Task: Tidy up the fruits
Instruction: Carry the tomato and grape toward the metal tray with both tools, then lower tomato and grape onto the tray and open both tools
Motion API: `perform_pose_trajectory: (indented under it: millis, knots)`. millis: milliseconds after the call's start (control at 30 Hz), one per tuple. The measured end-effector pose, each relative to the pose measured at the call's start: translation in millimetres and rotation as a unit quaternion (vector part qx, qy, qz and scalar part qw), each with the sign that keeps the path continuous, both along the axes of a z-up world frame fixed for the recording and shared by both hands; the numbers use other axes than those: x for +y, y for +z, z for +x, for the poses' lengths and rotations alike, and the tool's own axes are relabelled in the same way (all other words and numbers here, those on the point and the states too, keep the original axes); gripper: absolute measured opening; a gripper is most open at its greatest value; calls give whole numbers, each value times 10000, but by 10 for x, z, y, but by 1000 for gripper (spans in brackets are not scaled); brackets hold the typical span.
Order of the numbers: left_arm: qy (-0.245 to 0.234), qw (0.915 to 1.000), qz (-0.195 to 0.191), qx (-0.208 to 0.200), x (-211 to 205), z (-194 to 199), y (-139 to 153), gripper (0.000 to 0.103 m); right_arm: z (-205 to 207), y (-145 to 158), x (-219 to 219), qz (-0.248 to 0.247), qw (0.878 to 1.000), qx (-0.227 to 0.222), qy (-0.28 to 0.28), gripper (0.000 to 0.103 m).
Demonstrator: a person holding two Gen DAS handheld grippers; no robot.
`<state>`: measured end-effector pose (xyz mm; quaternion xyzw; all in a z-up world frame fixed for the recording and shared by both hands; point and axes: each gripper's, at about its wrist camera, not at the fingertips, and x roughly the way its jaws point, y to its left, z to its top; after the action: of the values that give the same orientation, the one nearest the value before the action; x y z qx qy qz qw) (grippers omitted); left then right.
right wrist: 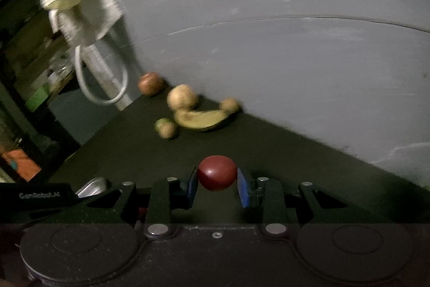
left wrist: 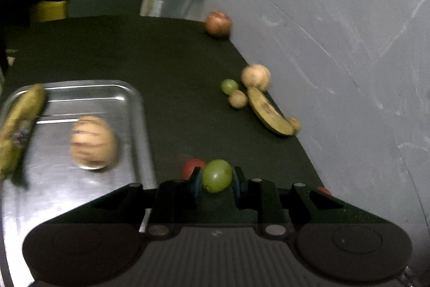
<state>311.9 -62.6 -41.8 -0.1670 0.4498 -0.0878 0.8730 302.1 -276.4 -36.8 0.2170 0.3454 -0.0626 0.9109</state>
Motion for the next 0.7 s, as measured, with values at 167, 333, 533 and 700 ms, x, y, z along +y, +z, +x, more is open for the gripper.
perform_pose_trajectory:
  millis: [167, 333, 533, 700]
  knots:
    - [400, 9992, 9, -61, 401, -145, 72, 25, 29, 38, 348, 15, 9988, -47, 486, 33]
    - [862, 9963, 39, -39, 812, -281, 80, 25, 31, 54, 717, 32, 9948, -53, 1020, 33]
    - [1305, 9914, 72, 82, 1213, -463, -6, 25, 4, 38, 1138, -34, 9858, -28, 1679, 33]
    - [1579, 9871, 83, 240, 1449, -552, -130, 25, 22, -48, 1483, -275, 9728, 141, 2297, 33]
